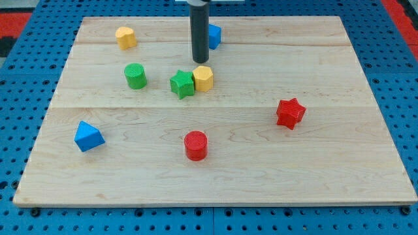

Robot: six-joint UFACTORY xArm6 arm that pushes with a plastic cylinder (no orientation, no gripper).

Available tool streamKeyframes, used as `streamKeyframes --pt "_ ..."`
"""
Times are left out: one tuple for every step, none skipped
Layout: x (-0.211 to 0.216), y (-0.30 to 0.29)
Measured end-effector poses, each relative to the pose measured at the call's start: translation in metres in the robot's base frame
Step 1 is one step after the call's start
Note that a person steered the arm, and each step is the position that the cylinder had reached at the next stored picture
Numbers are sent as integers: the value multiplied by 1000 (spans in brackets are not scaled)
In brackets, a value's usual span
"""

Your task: Move the yellow heart diagonal to the green circle

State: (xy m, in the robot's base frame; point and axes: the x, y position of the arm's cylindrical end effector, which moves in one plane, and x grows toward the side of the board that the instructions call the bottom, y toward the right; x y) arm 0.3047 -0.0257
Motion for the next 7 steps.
streamKeyframes --pt "-31 -46" --pt "-67 -75" --pt "-71 -136" --pt "-65 -161" --pt "-53 -127" --pt "-52 -137" --pt "-55 -139"
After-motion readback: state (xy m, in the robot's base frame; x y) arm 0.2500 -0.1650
